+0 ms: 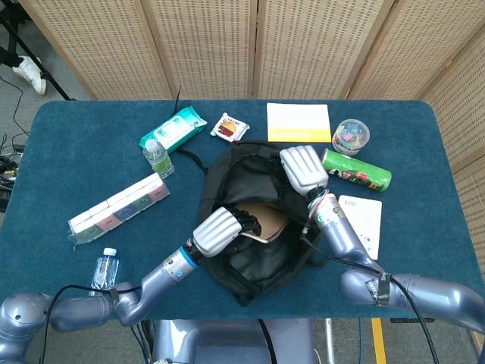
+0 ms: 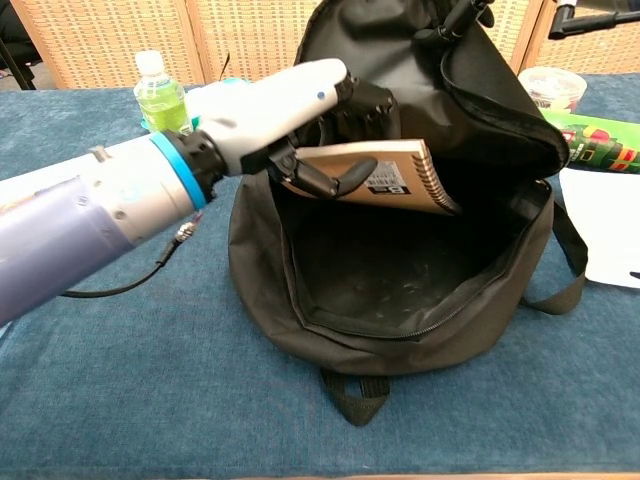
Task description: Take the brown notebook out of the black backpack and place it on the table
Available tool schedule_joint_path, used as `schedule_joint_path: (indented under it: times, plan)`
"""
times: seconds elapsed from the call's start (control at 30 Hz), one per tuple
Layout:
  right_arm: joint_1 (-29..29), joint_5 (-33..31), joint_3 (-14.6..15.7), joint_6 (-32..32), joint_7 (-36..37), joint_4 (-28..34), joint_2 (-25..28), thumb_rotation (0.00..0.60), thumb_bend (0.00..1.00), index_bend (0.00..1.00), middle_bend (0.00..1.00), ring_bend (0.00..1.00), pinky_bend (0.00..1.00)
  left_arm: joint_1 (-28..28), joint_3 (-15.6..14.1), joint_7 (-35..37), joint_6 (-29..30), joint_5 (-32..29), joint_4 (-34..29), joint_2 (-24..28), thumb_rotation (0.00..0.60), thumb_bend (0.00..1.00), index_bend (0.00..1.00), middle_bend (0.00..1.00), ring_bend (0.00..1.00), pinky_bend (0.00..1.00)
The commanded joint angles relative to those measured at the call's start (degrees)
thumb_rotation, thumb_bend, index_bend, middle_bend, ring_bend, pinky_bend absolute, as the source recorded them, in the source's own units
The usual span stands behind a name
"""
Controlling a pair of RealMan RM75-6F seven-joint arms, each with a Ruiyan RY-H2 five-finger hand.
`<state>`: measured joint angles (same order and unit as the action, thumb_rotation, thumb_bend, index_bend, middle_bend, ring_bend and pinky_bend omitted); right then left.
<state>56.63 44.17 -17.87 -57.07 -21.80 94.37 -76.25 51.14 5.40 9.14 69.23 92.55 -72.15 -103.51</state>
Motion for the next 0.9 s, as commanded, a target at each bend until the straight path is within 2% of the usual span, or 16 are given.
schedule_joint_path:
  times: [0.03, 0.43, 0.7, 0.9]
  plan:
    - [0.0, -0.45, -0.13, 0.39, 0.29, -0.88, -0.22, 0.6, 0.65, 0.7, 0.7, 0.73, 0.7, -1.37, -0.34, -0.3, 2.5, 1.68, -4.31, 3.35, 0.6, 0.53, 0.79, 0.53, 0.47, 0.6]
    - [-0.99, -6.64, -3.85, 4.35, 6.95, 0.16, 2.15, 0.6, 0.67, 0.7, 0.7, 0.73, 0.7, -4.81, -0.72, 2.17, 6.77, 3.49, -11.34, 11.18, 0.6, 0.53, 0.81, 0.54, 0.47, 0.6]
    - [-1.04, -8.08, -2.54, 6.02, 7.46, -1.75, 1.68, 0.6, 0.67, 0.7, 0.7, 0.73, 0.7, -7.69, -0.71, 8.36, 11.12, 4.44, -18.06, 17.87, 0.6, 0.53, 0.81, 0.54, 0.47, 0.6]
    - [-1.34, -7.12, -1.35, 5.88, 7.75, -2.86, 0.42, 0.6, 0.67, 0.7, 0.7, 0.73, 0.7, -9.76, 0.77, 12.94, 13.35, 3.18, -23.37, 25.66, 0.6, 0.53, 0.81, 0.54, 0.47, 0.6]
